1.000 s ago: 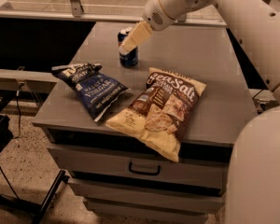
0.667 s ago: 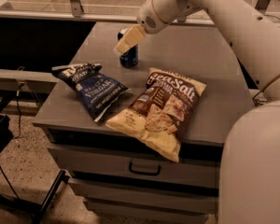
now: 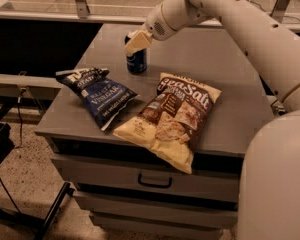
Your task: Pick pepsi can
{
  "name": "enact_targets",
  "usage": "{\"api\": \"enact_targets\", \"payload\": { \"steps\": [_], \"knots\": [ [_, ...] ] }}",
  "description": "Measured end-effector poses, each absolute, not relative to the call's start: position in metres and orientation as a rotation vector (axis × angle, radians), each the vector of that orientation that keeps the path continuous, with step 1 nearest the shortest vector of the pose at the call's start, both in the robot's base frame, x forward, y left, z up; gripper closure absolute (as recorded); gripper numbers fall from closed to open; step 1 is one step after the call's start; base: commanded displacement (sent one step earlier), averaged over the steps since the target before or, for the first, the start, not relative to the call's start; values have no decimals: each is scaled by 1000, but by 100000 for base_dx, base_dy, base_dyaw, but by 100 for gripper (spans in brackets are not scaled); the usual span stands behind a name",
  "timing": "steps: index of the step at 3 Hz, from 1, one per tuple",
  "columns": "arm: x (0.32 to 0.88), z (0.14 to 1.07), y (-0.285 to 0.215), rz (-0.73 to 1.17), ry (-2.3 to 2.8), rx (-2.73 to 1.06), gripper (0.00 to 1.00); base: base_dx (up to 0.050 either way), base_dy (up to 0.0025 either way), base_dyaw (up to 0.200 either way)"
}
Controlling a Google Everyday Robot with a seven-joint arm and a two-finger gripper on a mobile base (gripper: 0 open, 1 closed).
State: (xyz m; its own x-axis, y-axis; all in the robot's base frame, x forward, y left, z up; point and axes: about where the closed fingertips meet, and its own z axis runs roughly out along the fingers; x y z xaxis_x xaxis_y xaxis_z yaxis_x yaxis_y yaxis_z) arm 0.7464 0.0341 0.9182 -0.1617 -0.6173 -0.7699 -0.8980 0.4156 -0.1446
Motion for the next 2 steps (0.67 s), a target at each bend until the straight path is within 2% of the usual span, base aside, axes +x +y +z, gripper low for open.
{"api": "enact_targets", "payload": {
  "steps": [2],
  "knots": [
    [748,942,31,571,1806,-1336,87,0,0,0]
  ]
}}
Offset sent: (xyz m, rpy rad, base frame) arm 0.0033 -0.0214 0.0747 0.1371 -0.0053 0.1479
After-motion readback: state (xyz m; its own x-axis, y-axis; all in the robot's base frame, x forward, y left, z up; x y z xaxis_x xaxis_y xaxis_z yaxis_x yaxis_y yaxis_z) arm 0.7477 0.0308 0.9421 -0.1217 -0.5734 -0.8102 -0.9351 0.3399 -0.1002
